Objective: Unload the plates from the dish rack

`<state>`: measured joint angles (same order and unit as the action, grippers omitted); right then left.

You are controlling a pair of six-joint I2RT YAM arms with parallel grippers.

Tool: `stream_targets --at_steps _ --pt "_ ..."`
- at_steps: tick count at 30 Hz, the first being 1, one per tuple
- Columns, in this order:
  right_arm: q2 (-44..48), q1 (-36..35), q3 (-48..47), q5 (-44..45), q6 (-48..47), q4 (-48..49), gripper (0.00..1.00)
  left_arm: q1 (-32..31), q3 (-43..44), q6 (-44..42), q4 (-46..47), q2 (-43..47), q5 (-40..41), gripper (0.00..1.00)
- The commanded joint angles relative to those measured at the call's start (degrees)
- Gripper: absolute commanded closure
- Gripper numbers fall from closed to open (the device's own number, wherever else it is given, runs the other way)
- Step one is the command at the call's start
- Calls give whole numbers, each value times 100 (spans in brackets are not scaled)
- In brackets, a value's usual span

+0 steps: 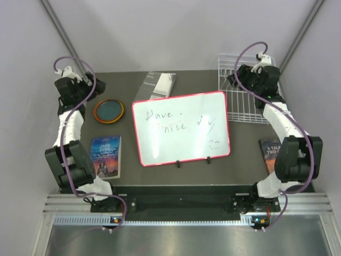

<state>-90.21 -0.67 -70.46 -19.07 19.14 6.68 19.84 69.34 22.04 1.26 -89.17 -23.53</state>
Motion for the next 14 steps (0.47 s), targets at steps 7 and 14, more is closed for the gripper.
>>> stream_targets --at_steps 7,14 --pt "1093 23 699 1386 -673 -8 29 -1174 133 -832 -170 1163 305 1" --pt "1910 -109 1551 2425 -1017 -52 24 -1957 18 -1369 -231 1533 929 1"
